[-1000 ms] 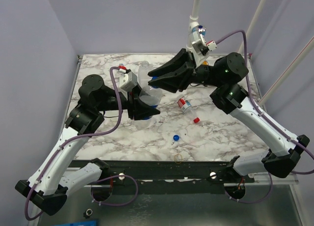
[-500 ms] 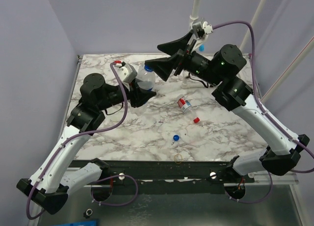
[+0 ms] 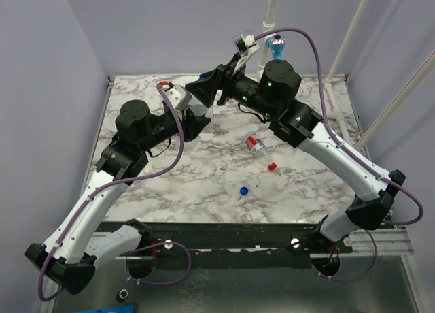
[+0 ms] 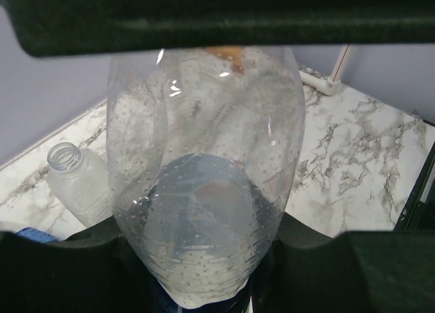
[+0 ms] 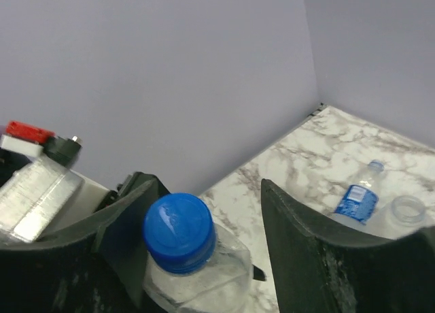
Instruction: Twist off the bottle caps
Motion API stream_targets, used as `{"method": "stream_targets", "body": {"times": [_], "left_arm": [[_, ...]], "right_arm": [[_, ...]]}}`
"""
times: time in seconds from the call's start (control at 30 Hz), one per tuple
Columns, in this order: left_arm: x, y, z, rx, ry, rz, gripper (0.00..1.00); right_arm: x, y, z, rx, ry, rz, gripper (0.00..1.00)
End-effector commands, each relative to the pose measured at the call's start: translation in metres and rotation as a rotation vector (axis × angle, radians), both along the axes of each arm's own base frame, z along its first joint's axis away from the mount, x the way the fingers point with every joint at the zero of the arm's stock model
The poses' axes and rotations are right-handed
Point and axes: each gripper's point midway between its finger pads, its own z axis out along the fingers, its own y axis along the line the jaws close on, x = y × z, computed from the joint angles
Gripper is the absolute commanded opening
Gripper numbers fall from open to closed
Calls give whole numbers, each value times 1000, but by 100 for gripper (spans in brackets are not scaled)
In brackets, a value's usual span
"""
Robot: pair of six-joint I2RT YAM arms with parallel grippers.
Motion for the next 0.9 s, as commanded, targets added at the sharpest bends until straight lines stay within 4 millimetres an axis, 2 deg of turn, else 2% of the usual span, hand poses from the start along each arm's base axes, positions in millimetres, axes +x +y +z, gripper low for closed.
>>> {"method": "stream_targets", "body": {"times": [0.0, 0.07, 0.1, 0.13, 0.2, 0.23, 0.3, 0.37, 0.43, 0.5, 0.57, 0.6, 0.7, 0.77, 0.87], "left_arm": [[5, 3, -6, 7, 4, 27, 0], [5, 3, -6, 5, 5, 24, 0], [4, 2, -6, 4, 8, 22, 5], [4, 2, -7, 2, 12, 22, 14], [1, 2, -9, -2, 23, 17, 57], [-1, 2, -11, -11, 47, 16, 67], [-7, 3, -16, -16, 78, 8, 74], [-13, 3, -18, -22, 93, -9, 74], [-19, 2, -16, -34, 93, -26, 70], [-21, 1, -15, -43, 96, -36, 60], [-21, 1, -16, -41, 96, -37, 45], [-21, 1, -17, -40, 98, -35, 40], [-23, -1, -24, -39, 122, -46, 33], [-29, -5, -27, -43, 141, -85, 29], [-37, -10, -24, -59, 159, -138, 15]], "right_arm": [[-4, -3, 22, 58, -30, -5, 51], [-5, 0, 19, 62, -26, 6, 25], [-6, -1, 19, 65, -26, 12, 17], [-7, 1, 17, 63, -24, 18, 11], [-9, -1, 16, 63, -29, 20, 7], [-10, -2, 16, 64, -36, 20, 7], [-14, -8, 20, 65, -59, 18, 3], [-16, -14, 24, 64, -82, 8, 1], [-17, -19, 28, 63, -97, -2, 1], [-19, -19, 29, 62, -101, 2, 1], [-21, -18, 29, 62, -101, 17, 1], [-22, -16, 28, 61, -99, 27, 0], [-27, -12, 25, 60, -92, 64, 0], [-34, -10, 32, 86, -118, 100, 1], [-39, -10, 34, 87, -125, 124, 1]]}}
